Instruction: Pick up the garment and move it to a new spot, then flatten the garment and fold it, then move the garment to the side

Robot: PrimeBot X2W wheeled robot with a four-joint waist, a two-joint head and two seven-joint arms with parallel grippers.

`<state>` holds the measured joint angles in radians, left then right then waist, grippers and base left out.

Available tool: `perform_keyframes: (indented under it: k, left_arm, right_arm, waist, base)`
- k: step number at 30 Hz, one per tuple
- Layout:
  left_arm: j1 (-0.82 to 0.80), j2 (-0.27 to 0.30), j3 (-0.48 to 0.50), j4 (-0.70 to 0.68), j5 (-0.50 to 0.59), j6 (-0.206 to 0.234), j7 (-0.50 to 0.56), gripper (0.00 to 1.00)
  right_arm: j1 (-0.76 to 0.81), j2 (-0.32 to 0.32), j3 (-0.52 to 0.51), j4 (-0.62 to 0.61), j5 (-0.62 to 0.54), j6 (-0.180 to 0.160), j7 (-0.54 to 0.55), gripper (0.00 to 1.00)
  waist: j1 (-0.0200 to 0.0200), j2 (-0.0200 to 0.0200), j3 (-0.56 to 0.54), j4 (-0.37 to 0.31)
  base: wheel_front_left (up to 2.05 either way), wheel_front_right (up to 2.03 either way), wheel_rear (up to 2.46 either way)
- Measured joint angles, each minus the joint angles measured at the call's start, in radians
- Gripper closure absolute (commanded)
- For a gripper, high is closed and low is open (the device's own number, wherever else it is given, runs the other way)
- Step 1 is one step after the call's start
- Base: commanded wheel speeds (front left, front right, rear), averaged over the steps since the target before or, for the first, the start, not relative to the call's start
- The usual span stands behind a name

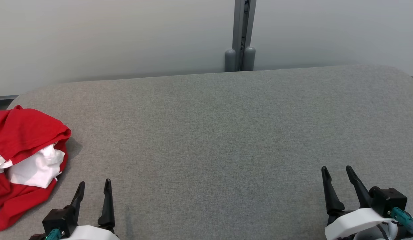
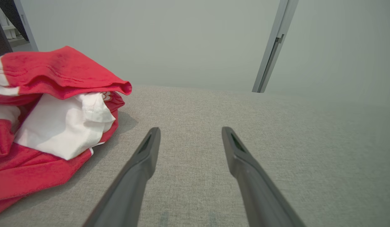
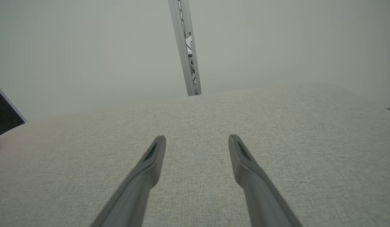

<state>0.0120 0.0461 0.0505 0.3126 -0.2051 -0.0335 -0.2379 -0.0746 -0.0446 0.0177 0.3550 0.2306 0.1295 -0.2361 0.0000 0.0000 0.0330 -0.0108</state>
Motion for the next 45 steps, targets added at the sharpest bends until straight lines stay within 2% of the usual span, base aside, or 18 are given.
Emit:
perform_keyframes:
  k: [14,33,45]
  left_arm:
    - [0.007,0.002,0.02,0.007,0.101,0.008,-0.024,0.0]
    - [0.014,0.002,0.023,0.011,0.099,0.012,-0.024,0.0]
    - [0.005,0.001,0.034,0.022,0.089,0.017,-0.024,0.0]
  right_arm:
    - [-0.006,-0.002,-0.001,0.018,-0.108,0.0,-0.024,0.0]
    - [-0.003,-0.002,0.005,0.026,-0.108,0.0,-0.024,0.0]
    - [-0.009,-0.003,0.036,0.037,-0.1,0.001,-0.026,0.0]
  waist:
    - [0.0,0.0,-0.003,-0.005]
    - [0.0,0.0,0.003,0.005]
    - [0.0,0.0,0.009,0.111]
  base:
    - [0.0,0.0,0.0]
    - [0.0,0.0,0.0]
    - [0.0,0.0,0.0]
